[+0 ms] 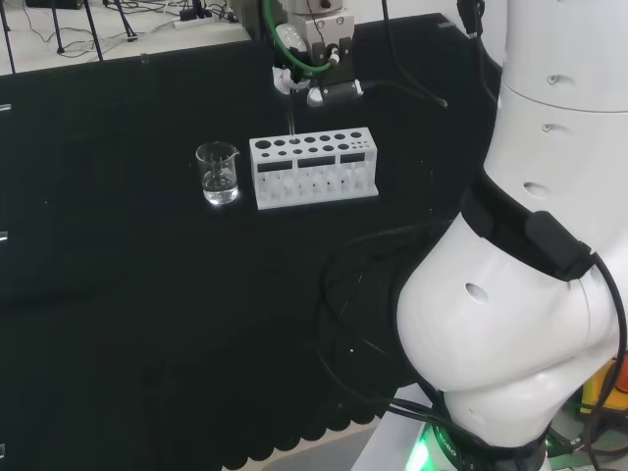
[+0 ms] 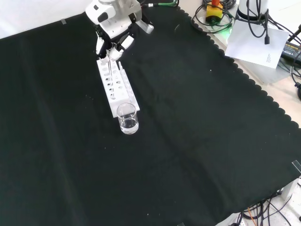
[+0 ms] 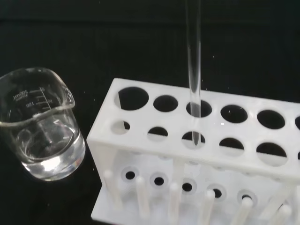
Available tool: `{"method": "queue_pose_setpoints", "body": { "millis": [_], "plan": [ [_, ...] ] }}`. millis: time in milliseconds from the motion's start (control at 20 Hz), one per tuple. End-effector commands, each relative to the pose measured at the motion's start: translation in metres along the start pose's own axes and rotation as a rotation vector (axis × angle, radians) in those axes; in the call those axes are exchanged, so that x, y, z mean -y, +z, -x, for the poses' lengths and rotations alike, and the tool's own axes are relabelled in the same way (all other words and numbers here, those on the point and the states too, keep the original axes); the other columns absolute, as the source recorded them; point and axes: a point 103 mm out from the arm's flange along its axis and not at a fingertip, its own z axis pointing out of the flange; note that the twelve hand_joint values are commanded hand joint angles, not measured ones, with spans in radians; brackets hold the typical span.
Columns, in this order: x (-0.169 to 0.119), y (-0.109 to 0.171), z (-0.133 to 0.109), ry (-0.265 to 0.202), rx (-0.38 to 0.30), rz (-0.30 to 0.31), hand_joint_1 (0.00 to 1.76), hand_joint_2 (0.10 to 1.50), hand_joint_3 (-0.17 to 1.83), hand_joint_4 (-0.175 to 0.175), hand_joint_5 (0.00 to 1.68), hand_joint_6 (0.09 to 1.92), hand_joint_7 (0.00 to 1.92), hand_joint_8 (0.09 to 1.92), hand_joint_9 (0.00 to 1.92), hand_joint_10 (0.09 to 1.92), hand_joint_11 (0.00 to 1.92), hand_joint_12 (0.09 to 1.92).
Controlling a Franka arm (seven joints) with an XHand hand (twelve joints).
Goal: Take the glass rod from the white test tube rack.
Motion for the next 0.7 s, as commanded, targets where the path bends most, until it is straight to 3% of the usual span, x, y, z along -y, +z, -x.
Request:
{"method": "queue_pose_setpoints", "body": {
  "millis": [50,250,700],
  "plan": [
    [0.008,-0.024,-0.001,0.001,-0.001,0.154,1.3,1.14,-0.17,-0.175,1.11,0.57,1.14,1.06,1.47,1.07,1.53,0.83],
    [0.017,-0.045,0.001,0.001,-0.018,0.178,1.31,1.1,-0.17,-0.175,1.23,0.34,1.2,0.96,1.52,0.98,1.58,0.73],
    [0.051,-0.094,-0.01,-0.005,-0.02,0.19,1.32,1.09,-0.17,-0.175,1.29,0.21,1.24,0.9,1.56,0.91,1.63,0.65]
  ]
}}
